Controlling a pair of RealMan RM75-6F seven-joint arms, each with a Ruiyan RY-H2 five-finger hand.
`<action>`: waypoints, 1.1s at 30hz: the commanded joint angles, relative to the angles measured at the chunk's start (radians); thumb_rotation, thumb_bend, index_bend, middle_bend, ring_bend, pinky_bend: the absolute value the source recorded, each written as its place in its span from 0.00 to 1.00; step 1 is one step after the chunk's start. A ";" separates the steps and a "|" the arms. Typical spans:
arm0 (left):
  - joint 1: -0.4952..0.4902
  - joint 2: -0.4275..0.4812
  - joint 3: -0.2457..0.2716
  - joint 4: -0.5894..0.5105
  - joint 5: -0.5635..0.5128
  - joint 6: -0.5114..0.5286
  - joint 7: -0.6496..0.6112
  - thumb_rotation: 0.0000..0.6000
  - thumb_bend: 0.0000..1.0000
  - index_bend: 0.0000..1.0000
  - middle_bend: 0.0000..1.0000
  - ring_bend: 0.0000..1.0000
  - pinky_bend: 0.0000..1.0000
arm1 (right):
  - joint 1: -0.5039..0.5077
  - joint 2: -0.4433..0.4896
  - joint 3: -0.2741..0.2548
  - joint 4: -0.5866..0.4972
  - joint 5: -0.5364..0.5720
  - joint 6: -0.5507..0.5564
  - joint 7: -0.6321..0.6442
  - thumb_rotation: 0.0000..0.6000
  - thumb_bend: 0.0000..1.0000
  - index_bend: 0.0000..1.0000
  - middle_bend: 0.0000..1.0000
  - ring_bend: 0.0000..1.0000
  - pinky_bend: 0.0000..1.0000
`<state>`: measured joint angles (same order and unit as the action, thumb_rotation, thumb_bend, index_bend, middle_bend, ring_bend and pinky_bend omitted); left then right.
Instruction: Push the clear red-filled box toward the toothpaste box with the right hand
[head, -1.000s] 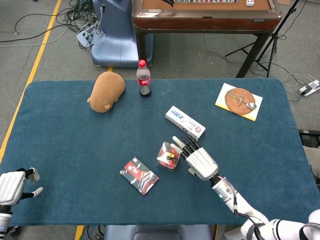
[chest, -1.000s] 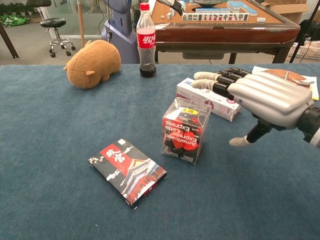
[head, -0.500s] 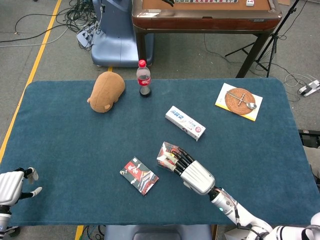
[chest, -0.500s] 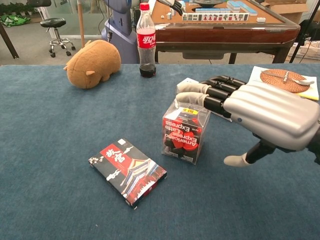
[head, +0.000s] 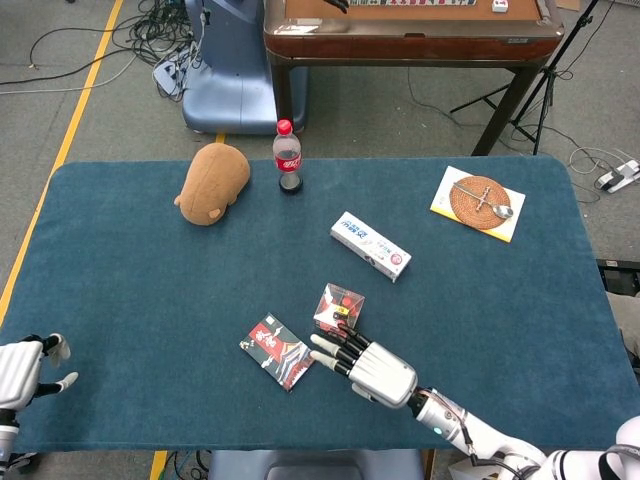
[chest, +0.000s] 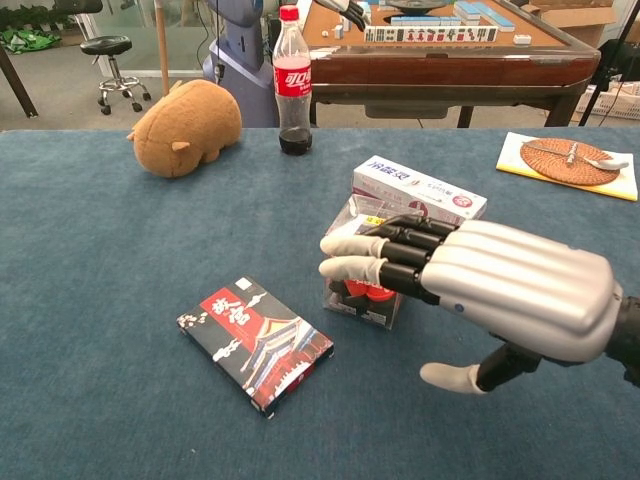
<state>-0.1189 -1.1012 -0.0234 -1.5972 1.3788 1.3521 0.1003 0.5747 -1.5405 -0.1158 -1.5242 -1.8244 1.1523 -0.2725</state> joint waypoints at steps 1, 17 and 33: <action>0.001 0.000 -0.003 0.001 -0.007 0.000 0.004 1.00 0.02 0.58 0.62 0.48 0.58 | 0.012 -0.015 -0.003 0.008 0.006 -0.028 0.017 1.00 0.60 0.00 0.02 0.00 0.08; 0.000 0.001 -0.009 0.009 -0.026 -0.011 0.000 1.00 0.02 0.58 0.62 0.48 0.58 | 0.038 -0.066 -0.004 0.060 0.055 -0.131 0.047 1.00 0.82 0.00 0.02 0.00 0.08; 0.000 0.003 -0.012 0.012 -0.036 -0.017 -0.005 1.00 0.02 0.58 0.62 0.48 0.58 | 0.056 -0.101 0.024 0.106 0.140 -0.210 0.043 1.00 0.88 0.00 0.02 0.00 0.08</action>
<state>-0.1190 -1.0981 -0.0353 -1.5849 1.3426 1.3352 0.0961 0.6297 -1.6394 -0.0926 -1.4199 -1.6871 0.9446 -0.2315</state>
